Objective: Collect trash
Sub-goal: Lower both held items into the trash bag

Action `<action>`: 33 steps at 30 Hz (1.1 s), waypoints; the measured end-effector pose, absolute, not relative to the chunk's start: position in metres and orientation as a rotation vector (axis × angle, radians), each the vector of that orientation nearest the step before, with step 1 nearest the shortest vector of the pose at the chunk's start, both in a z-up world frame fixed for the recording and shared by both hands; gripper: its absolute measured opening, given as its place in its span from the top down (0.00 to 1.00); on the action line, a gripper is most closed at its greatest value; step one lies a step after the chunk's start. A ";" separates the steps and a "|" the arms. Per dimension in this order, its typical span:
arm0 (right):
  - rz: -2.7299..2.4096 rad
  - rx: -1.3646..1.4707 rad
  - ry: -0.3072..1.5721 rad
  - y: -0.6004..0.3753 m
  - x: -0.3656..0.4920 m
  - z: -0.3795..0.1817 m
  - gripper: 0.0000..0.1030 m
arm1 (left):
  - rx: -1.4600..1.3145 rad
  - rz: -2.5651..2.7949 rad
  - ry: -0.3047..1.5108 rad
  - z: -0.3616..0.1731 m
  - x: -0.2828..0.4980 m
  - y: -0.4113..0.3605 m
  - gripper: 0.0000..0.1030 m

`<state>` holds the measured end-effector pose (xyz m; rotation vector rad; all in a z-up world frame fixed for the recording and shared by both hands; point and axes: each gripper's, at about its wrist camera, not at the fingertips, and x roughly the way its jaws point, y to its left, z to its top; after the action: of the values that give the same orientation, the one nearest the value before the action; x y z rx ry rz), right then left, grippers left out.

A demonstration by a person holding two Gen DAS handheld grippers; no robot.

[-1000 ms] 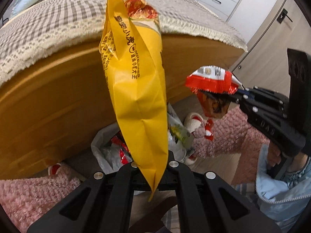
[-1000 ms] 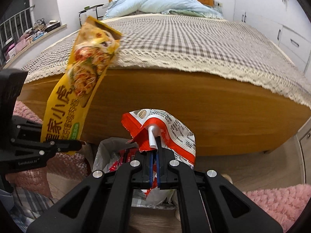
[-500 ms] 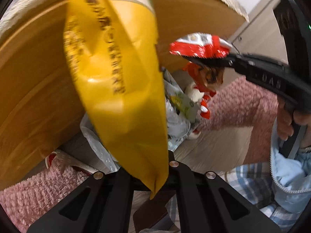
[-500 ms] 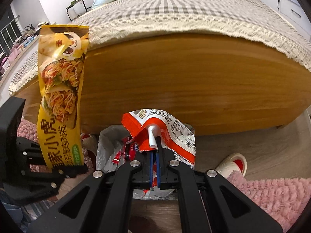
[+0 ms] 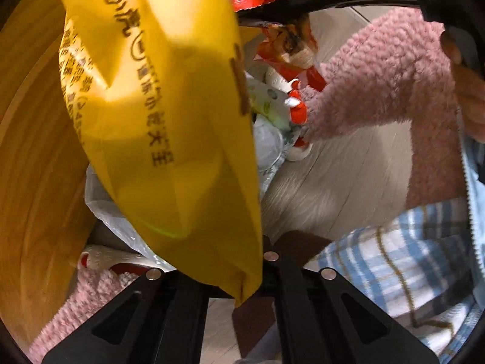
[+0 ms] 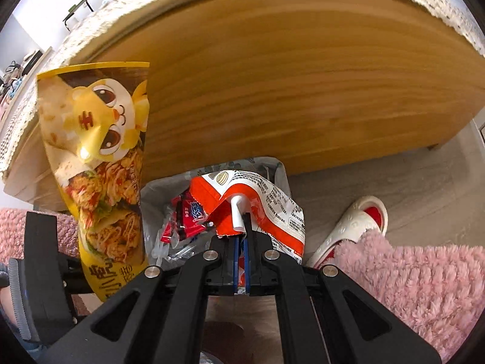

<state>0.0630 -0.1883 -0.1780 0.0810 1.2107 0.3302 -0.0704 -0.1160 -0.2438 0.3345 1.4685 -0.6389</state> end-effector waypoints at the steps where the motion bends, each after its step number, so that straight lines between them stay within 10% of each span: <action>1: 0.328 0.083 1.221 -0.184 0.064 -0.180 0.98 | 0.342 -0.641 1.479 -0.247 -0.069 -0.114 1.00; 33: 0.397 0.066 1.345 -0.149 0.086 -0.222 0.98 | 0.770 -0.468 1.434 -0.307 -0.036 -0.091 1.00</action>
<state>0.0857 -0.1486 -0.2220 0.0656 1.3451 0.3966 -0.0357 -0.0913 -0.3075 0.7705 1.4336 -0.4684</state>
